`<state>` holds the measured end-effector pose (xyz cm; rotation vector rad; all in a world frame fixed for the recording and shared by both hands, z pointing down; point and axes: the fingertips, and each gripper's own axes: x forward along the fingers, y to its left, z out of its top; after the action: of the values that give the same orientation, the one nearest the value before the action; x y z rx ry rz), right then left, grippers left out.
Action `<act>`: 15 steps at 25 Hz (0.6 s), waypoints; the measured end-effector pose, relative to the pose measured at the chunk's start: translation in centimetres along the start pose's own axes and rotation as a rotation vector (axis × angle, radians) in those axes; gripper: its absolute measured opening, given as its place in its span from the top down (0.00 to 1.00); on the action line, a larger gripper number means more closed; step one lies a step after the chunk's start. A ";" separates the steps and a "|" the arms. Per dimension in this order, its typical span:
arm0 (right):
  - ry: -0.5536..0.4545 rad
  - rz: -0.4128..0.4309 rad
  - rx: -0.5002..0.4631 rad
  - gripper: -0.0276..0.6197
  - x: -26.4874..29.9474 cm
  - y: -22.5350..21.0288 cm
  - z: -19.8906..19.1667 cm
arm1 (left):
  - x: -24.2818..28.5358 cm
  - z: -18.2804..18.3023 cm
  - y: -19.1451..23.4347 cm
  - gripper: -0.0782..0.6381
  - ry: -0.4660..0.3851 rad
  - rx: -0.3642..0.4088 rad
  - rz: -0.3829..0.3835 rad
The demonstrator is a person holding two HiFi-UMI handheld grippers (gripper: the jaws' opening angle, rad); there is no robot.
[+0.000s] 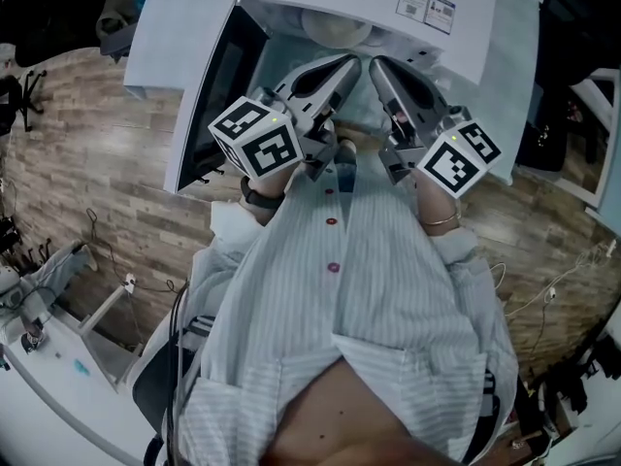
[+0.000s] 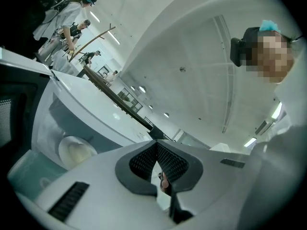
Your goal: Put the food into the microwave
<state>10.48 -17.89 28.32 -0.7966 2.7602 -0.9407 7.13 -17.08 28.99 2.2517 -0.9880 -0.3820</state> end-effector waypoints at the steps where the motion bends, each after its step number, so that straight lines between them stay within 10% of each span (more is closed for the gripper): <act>1: 0.000 0.003 0.001 0.90 0.0 0.1 0.1 | 0.1 -0.1 -0.1 0.88 0.004 0.004 -0.006; 15: 0.006 0.014 0.021 0.91 0.0 0.1 -0.1 | -0.1 0.1 -0.3 0.88 -0.002 0.014 -0.023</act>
<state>10.39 -17.82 28.38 -0.7710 2.7528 -0.9687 7.16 -16.88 28.72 2.2774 -0.9696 -0.3885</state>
